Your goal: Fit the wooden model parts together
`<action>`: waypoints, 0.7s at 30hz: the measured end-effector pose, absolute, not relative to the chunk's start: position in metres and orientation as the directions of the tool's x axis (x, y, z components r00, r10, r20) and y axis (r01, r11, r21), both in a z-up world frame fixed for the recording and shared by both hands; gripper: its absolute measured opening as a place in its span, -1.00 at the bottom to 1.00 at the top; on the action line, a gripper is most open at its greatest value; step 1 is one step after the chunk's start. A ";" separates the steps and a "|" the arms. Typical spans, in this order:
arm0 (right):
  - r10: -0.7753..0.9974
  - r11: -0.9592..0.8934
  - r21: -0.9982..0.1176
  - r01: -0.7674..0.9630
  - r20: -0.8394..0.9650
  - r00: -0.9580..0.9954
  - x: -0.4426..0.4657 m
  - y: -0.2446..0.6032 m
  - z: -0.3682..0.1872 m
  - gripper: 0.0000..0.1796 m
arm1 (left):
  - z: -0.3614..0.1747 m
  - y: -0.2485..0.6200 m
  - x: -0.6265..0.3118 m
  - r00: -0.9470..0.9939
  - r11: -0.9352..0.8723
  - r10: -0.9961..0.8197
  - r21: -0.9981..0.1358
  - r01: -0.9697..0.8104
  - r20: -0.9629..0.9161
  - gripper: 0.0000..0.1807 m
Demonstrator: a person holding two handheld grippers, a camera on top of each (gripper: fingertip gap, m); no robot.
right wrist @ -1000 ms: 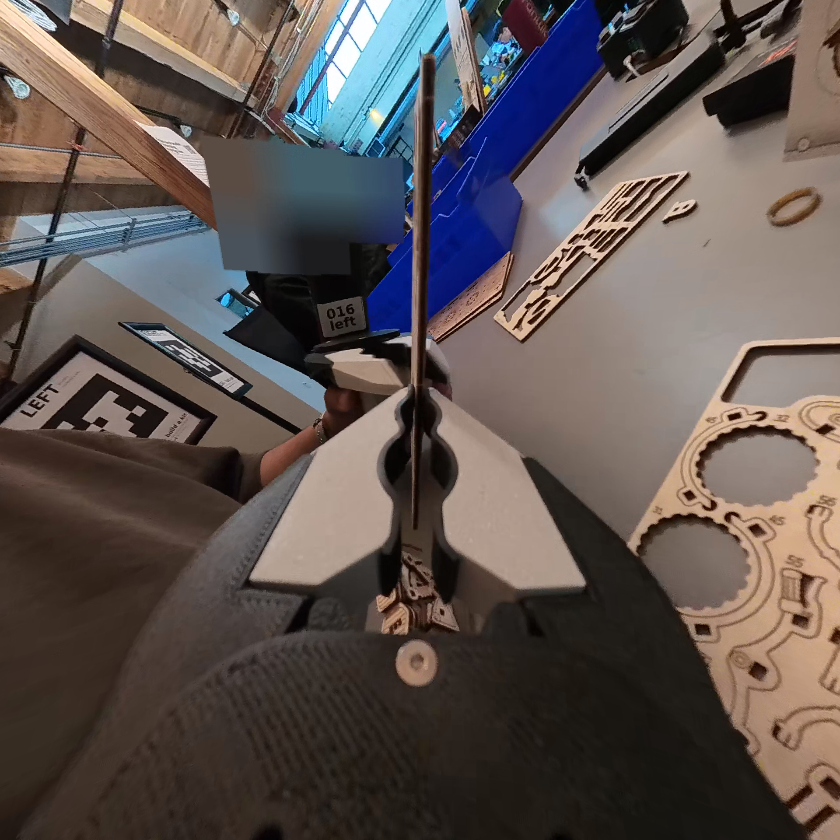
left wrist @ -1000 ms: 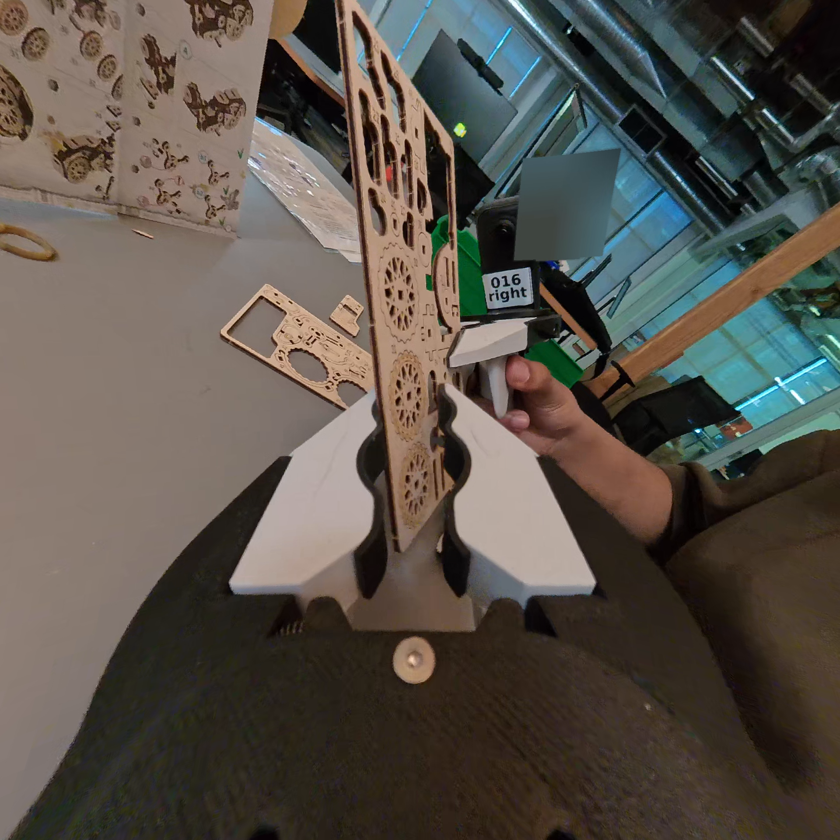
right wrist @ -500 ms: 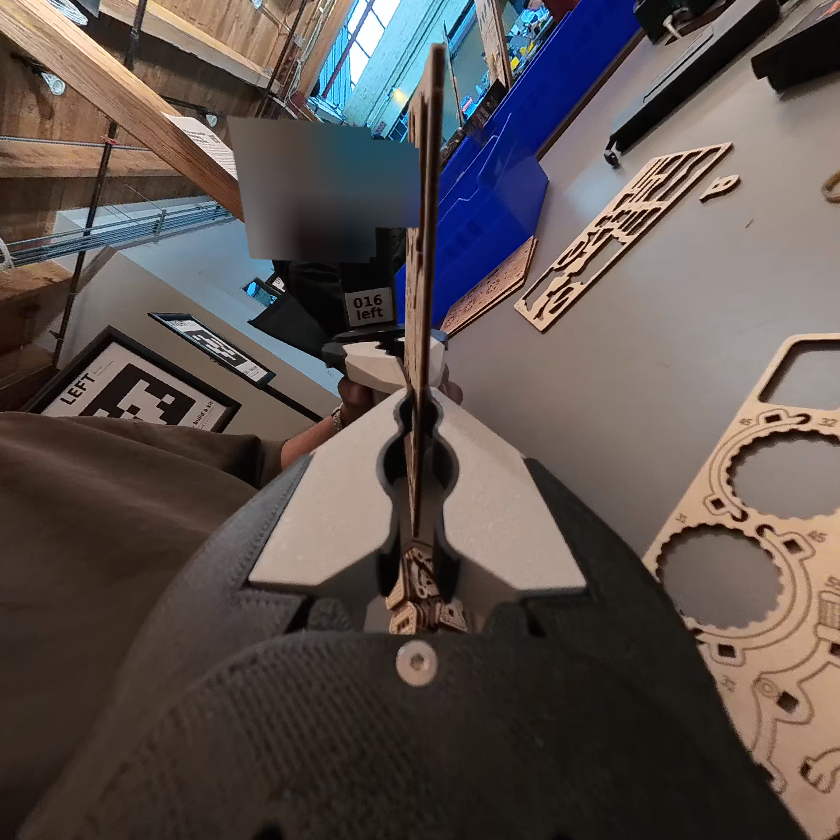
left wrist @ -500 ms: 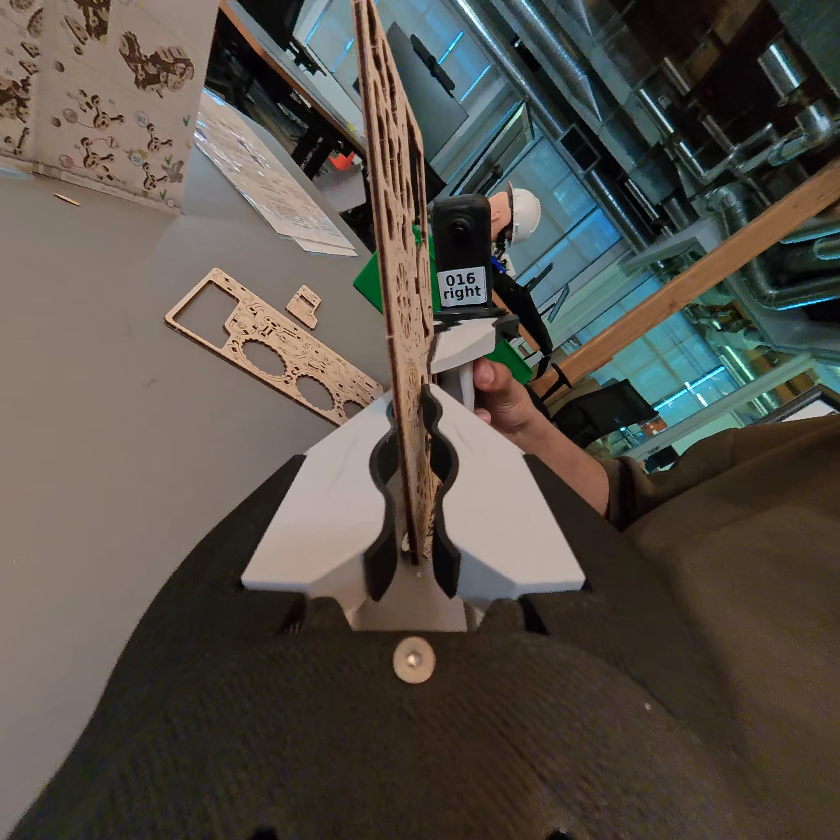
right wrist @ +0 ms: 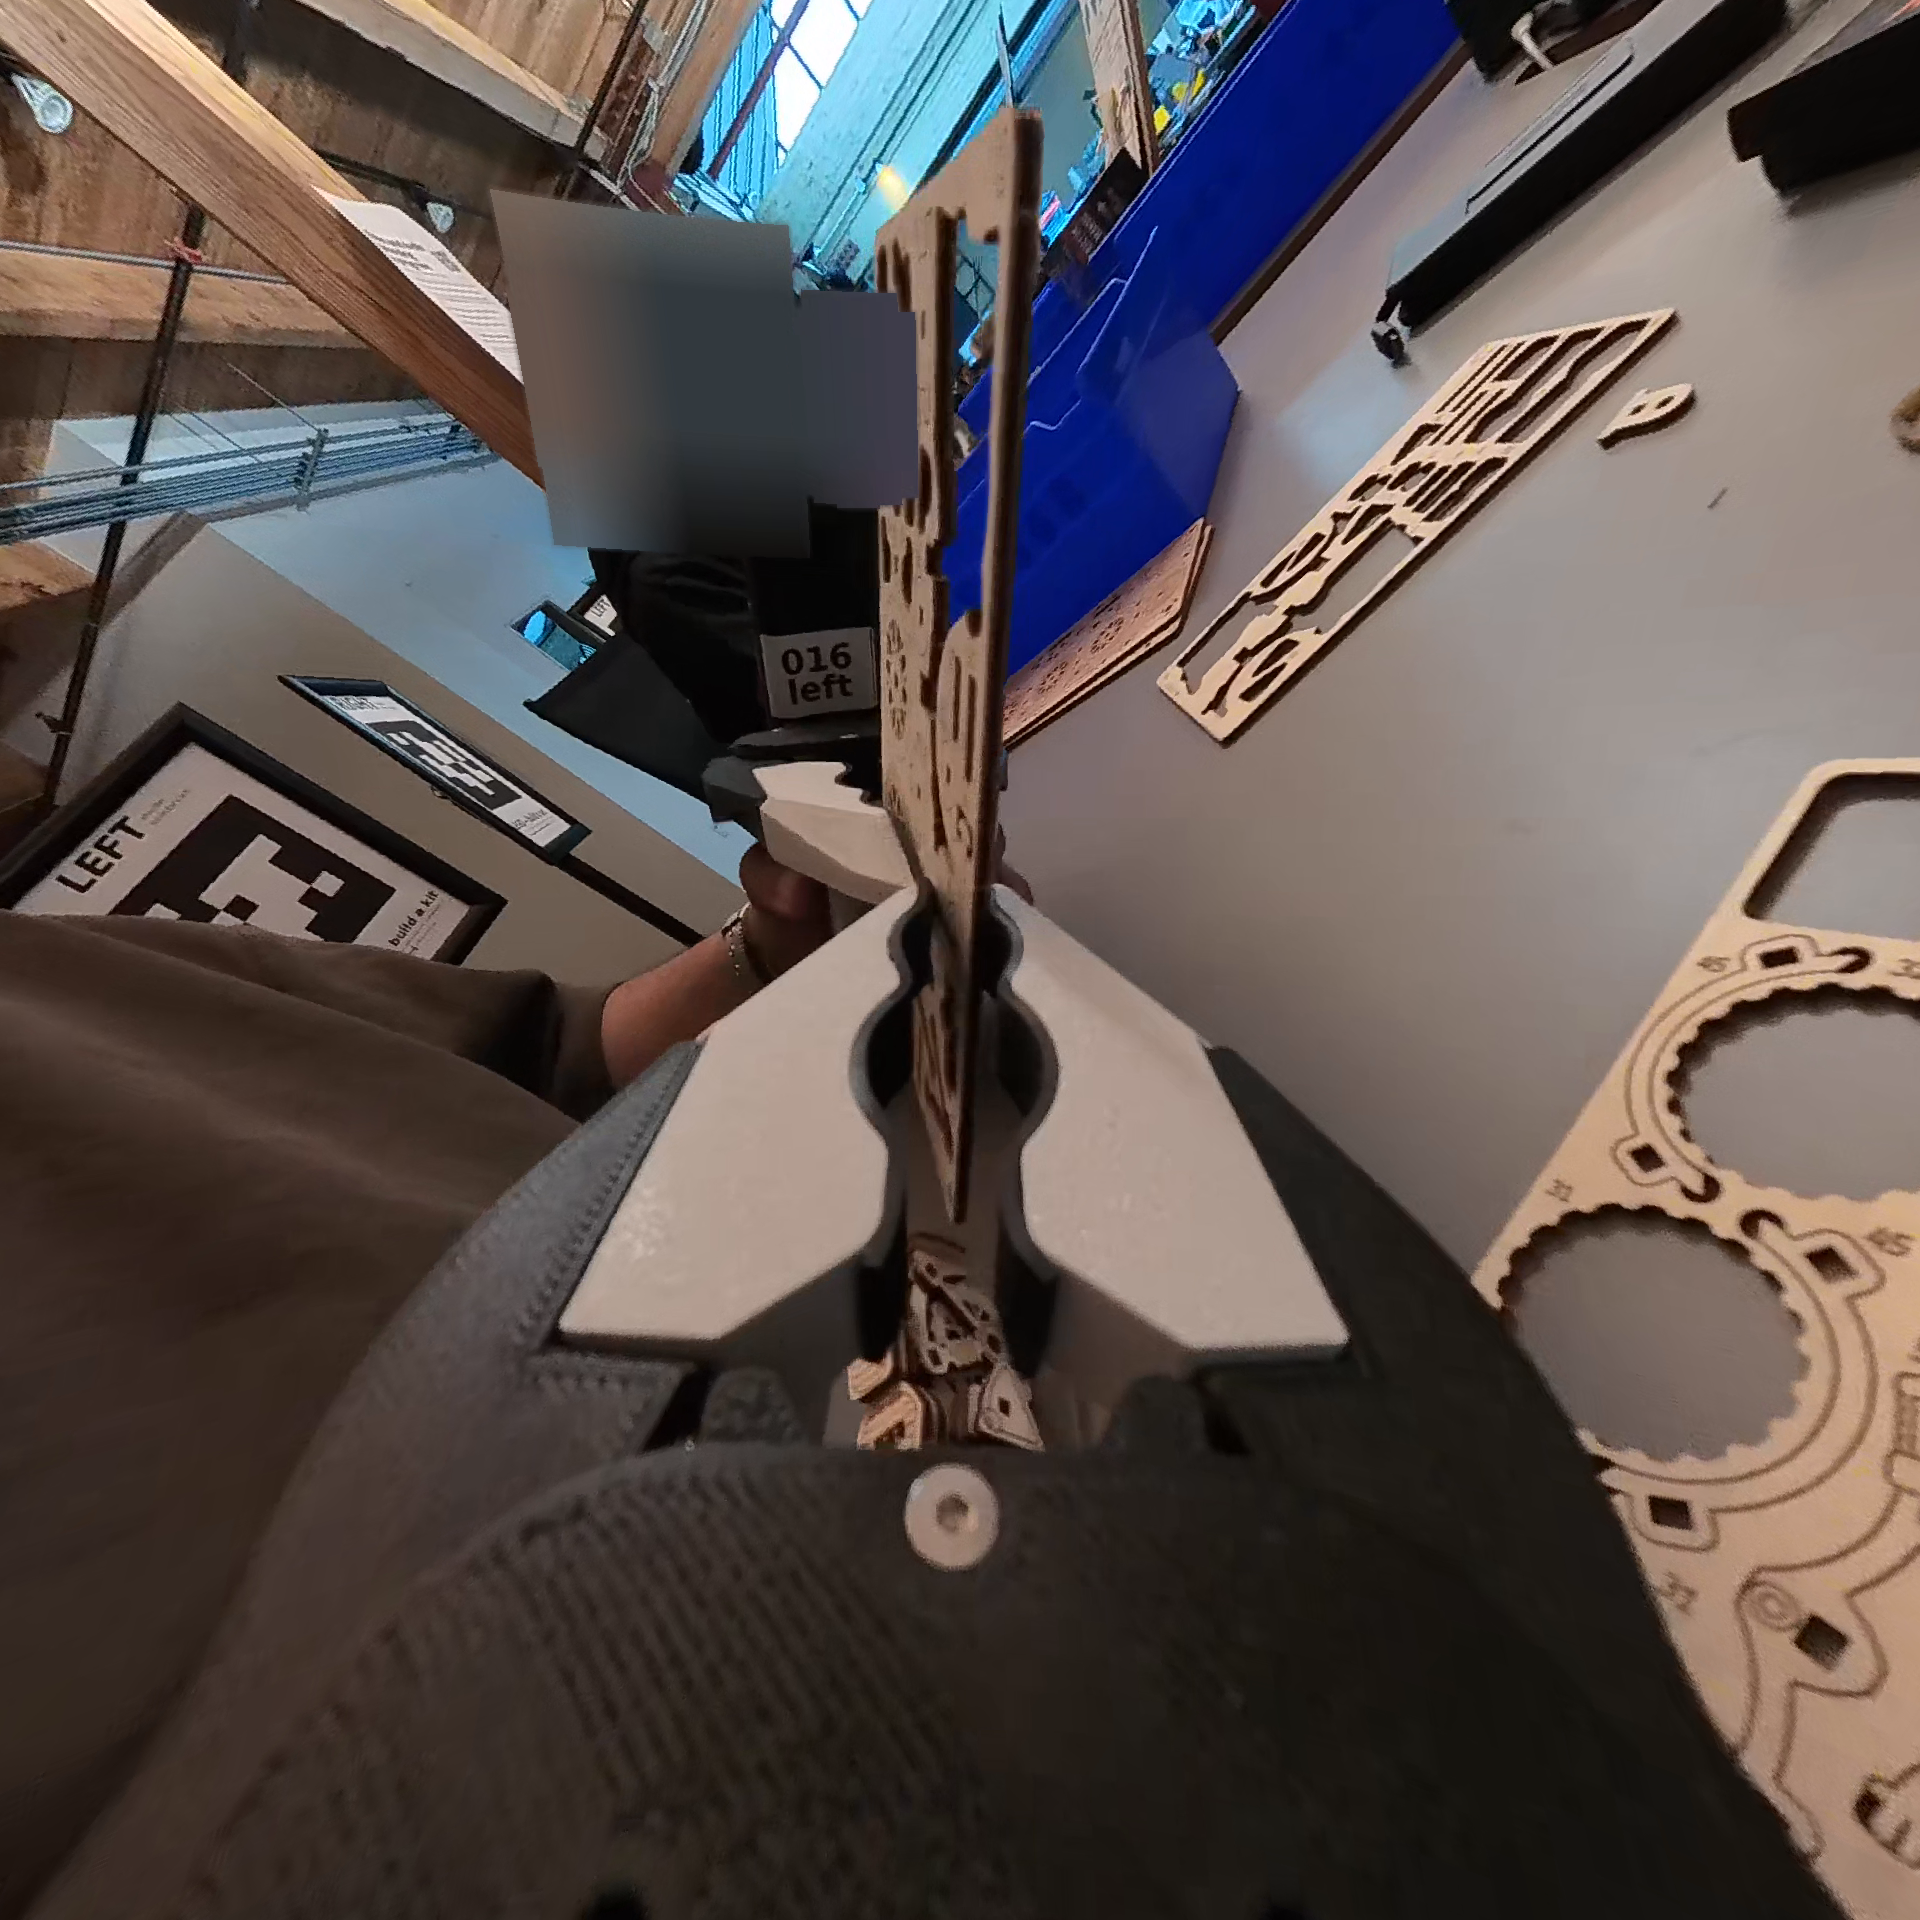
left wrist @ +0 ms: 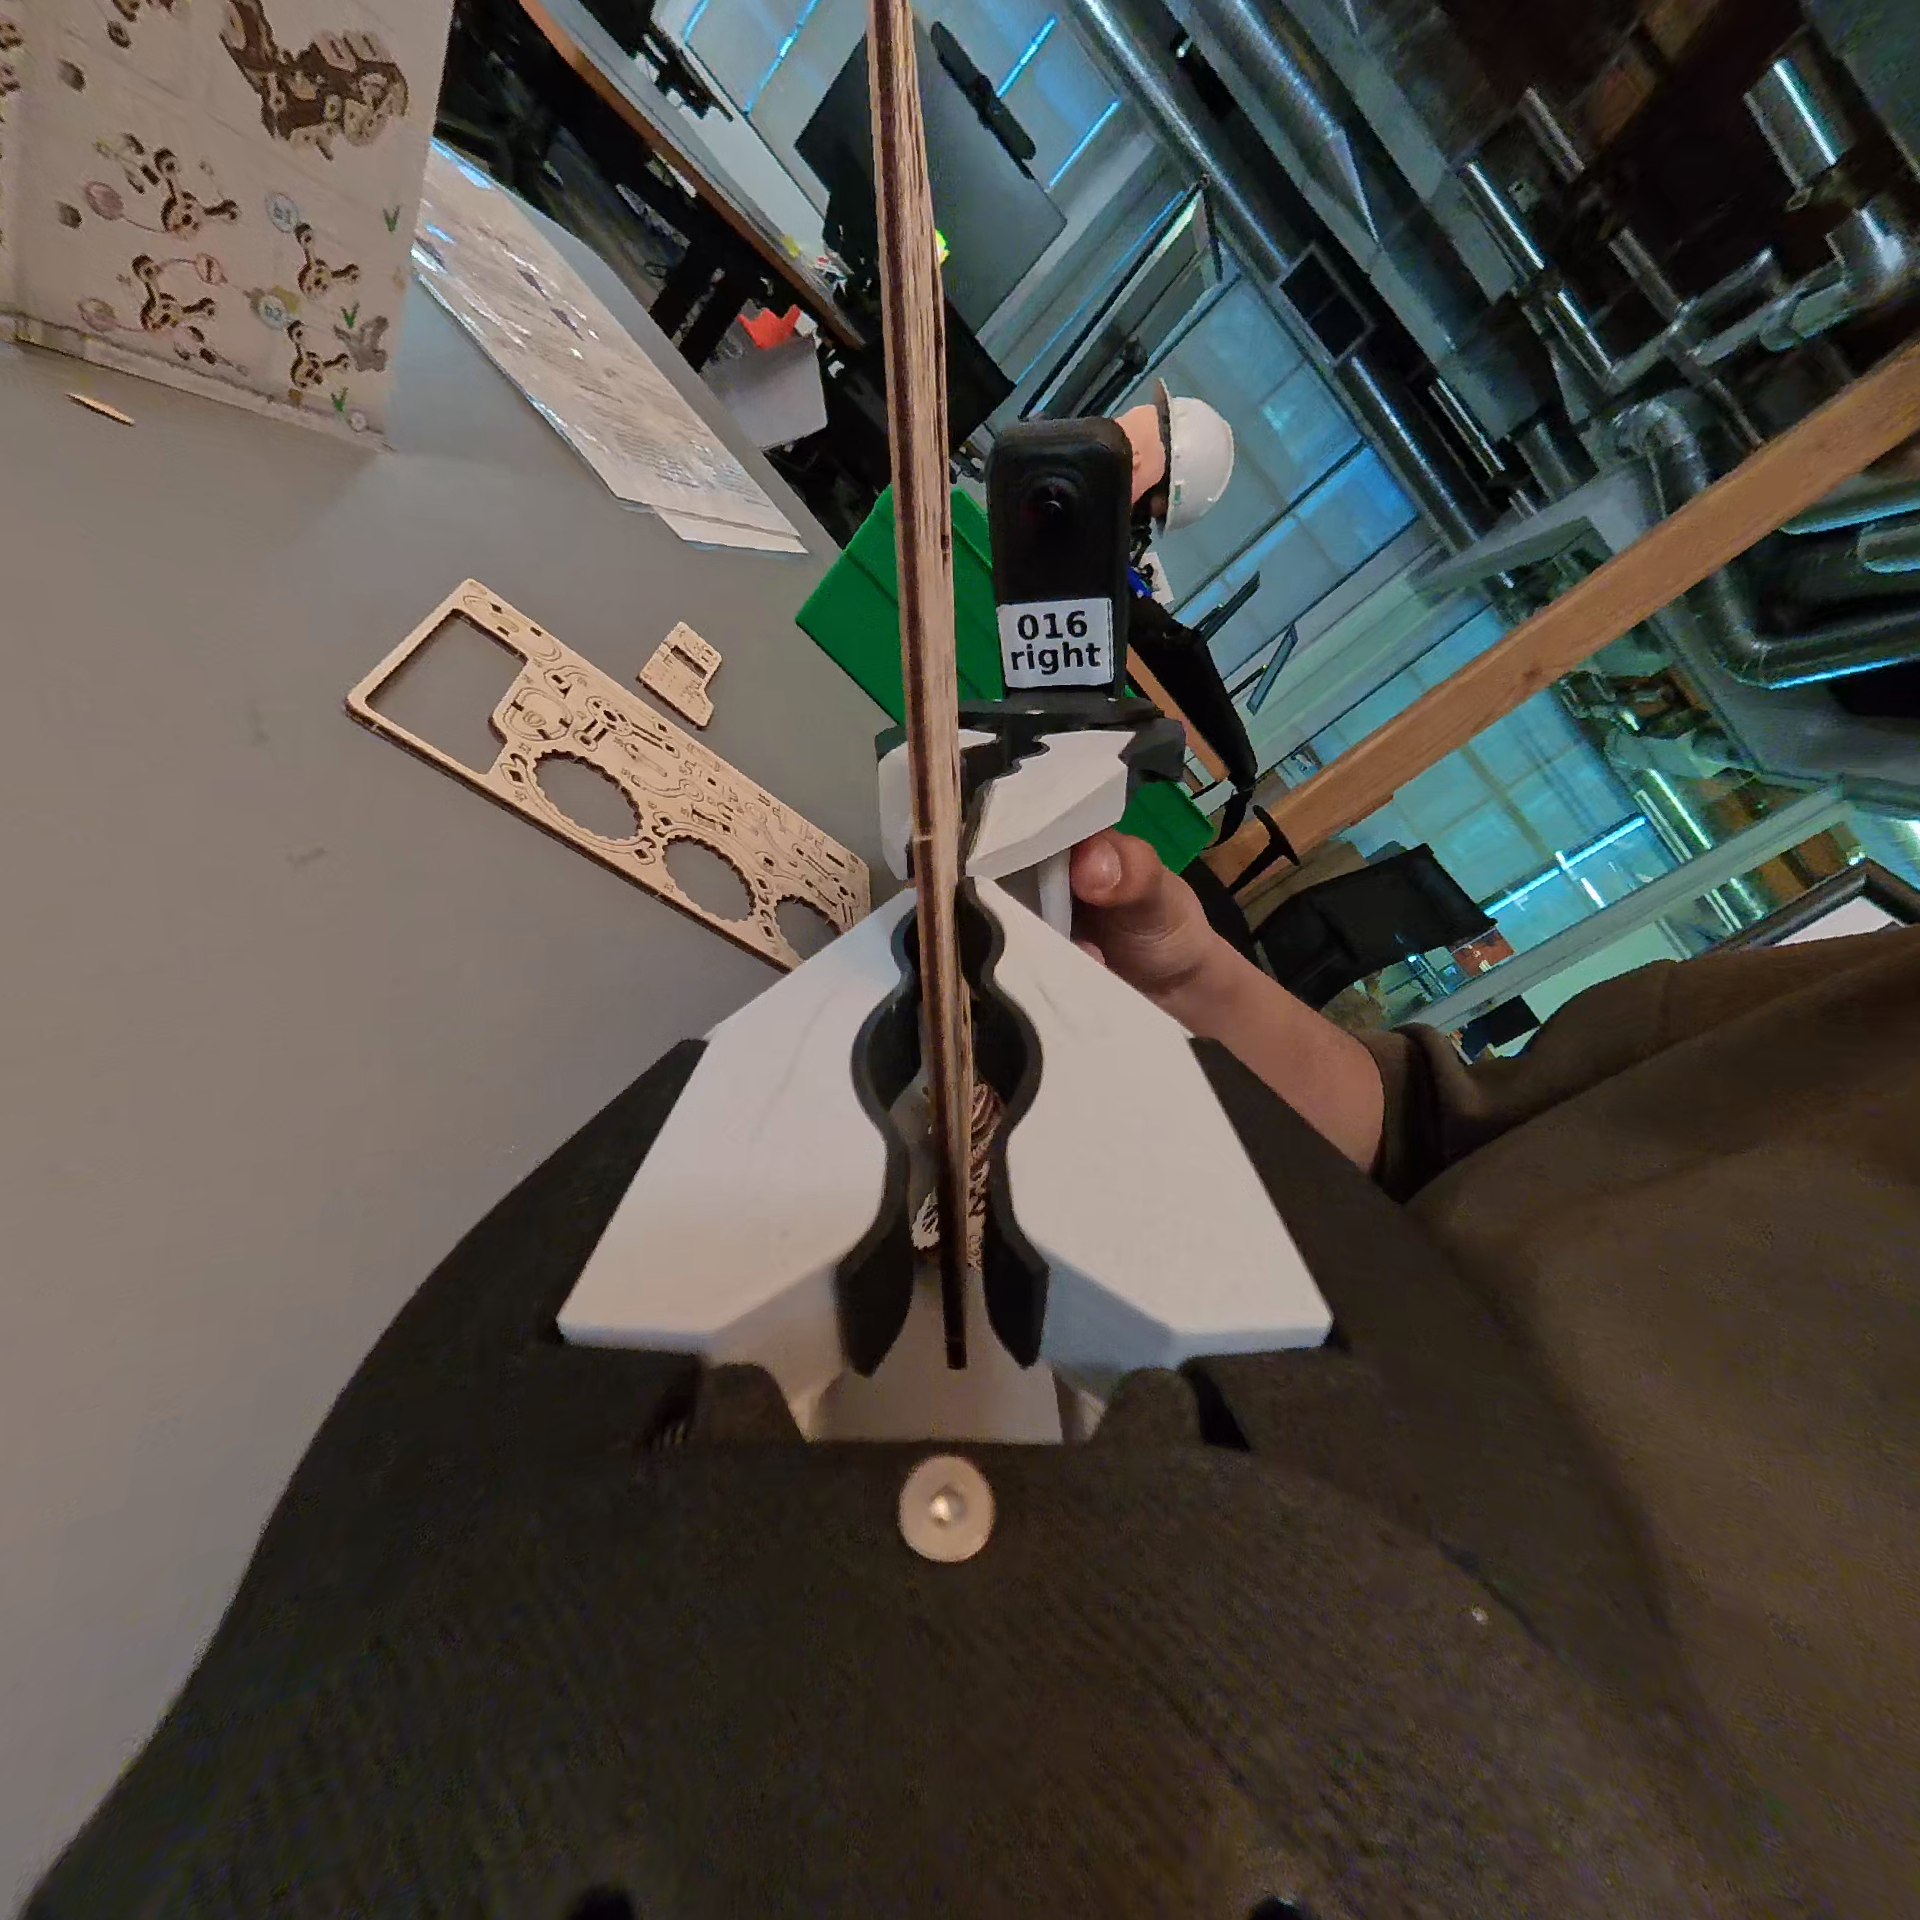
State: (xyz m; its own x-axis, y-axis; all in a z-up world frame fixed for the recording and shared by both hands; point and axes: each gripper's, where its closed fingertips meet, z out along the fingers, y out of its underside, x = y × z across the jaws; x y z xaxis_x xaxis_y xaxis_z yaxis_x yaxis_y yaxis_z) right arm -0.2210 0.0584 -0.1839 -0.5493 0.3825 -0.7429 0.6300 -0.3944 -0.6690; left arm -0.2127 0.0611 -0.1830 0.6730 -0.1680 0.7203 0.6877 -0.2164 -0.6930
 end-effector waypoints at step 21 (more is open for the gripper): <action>0.758 0.438 -0.761 0.479 0.025 -0.652 -0.395 0.057 -0.235 -0.58 | -0.252 -0.097 -0.274 0.660 -0.373 0.437 -0.545 0.751 0.610 -0.71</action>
State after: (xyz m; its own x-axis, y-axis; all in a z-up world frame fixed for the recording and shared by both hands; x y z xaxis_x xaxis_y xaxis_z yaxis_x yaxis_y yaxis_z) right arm -0.3952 0.0566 -0.2350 -0.6522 0.7576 0.0254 0.4789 0.4378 -0.7609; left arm -0.2740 -0.0971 -0.2522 0.6604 0.4375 0.6103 0.7508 -0.3734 -0.5449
